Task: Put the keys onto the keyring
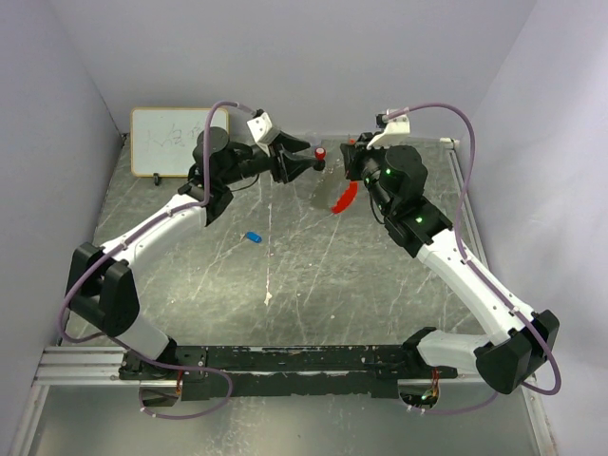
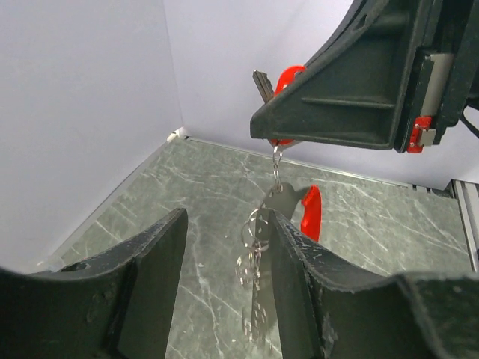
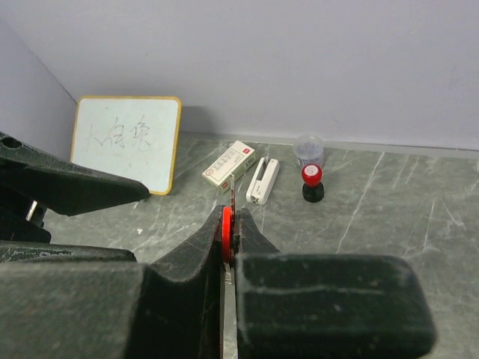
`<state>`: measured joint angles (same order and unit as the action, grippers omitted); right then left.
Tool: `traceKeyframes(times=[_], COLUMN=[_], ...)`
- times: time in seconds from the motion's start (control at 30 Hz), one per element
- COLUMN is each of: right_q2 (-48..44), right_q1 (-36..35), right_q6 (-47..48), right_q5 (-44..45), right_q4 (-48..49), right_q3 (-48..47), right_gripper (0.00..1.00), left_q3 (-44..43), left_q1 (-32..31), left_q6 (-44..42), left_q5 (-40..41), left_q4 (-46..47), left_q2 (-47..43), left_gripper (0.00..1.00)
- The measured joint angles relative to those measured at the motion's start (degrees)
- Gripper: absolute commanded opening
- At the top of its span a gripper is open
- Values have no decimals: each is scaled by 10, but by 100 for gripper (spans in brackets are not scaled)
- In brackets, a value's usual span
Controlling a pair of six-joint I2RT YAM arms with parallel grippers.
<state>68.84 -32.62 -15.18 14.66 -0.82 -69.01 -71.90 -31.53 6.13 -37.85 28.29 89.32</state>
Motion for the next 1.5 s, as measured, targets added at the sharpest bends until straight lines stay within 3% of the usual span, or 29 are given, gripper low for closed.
traceKeyframes(times=[0.87, 1.17, 1.5], right_q2=[6, 13, 13], right_q1=[-3, -12, -17], right_q6=[2, 2, 2], right_q5=[-38, -42, -44], right_q4=[1, 5, 5], right_q3=[-1, -3, -4], right_gripper=[0, 0, 0], left_q3=[-67, -75, -75], left_q1=[-28, -31, -32], left_q6=[-27, -27, -26], left_q5=[-59, -62, -64], left_q4=[-47, -49, -50], left_q2=[56, 80, 87], left_gripper=[62, 57, 44])
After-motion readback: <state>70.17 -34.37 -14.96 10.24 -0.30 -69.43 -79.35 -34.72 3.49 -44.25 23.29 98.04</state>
